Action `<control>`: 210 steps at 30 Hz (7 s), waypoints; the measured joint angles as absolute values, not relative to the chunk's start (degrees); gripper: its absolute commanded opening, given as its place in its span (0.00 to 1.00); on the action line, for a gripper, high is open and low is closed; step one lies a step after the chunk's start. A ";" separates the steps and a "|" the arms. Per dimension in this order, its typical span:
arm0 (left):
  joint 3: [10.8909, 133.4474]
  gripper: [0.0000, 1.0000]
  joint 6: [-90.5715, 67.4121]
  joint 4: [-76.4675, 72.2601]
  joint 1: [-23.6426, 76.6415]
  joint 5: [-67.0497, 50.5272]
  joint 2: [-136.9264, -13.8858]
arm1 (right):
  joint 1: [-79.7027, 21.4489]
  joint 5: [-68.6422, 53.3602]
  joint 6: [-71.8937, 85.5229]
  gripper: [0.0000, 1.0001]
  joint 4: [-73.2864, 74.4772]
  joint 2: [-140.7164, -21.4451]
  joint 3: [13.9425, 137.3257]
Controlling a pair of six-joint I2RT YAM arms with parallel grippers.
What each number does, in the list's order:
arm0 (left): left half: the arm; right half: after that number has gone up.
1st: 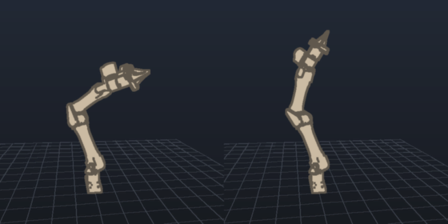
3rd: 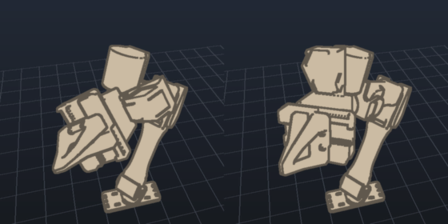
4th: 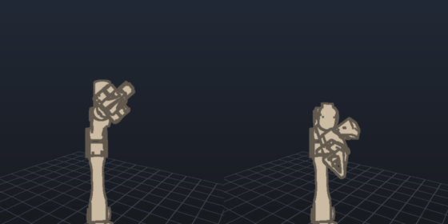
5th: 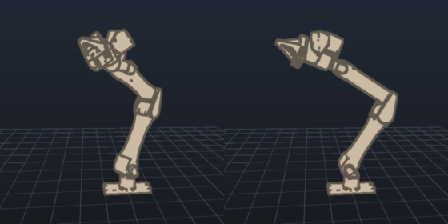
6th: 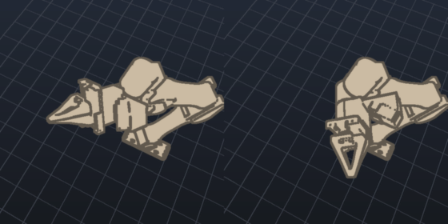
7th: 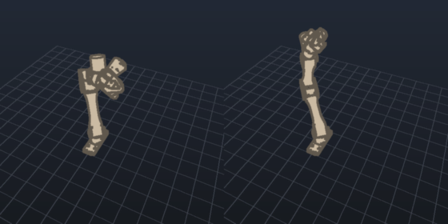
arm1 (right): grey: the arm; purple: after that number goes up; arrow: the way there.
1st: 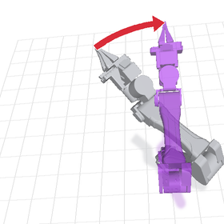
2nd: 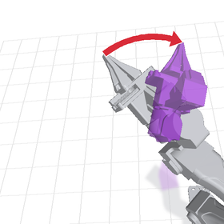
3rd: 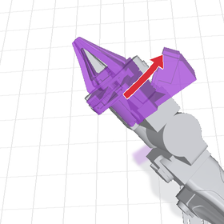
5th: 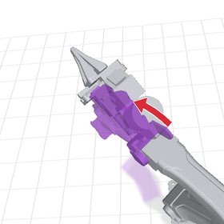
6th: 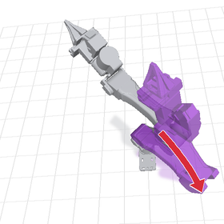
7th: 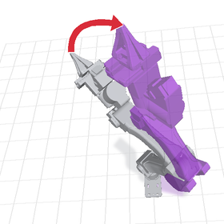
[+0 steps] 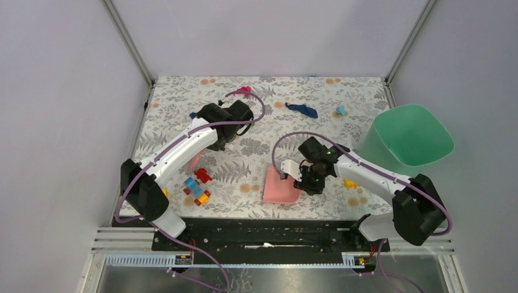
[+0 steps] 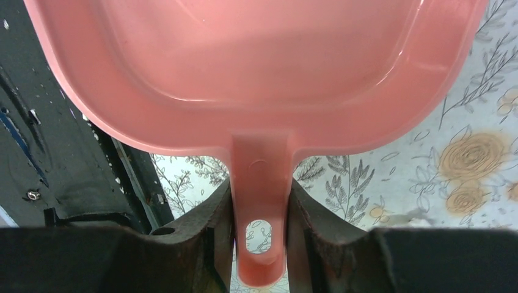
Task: Sweep away the paper scraps from the table
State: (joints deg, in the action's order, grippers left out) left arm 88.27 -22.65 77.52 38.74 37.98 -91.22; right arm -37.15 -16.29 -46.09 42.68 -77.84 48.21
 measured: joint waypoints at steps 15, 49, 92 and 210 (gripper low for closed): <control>77.03 0.00 -23.49 71.46 38.74 33.65 -91.22 | -42.30 -8.54 -41.80 0.24 38.24 -90.37 55.31; 78.02 0.00 -17.39 61.01 38.72 9.47 -89.60 | -39.29 -11.62 -40.14 0.18 31.90 -82.43 47.35; 90.35 0.00 -15.27 65.21 38.35 41.47 -91.11 | -40.62 -8.03 -38.00 0.11 46.85 -84.44 55.51; 116.53 0.00 -16.03 51.31 38.35 -21.82 -105.62 | -28.62 2.07 -31.38 0.08 44.25 -60.95 47.99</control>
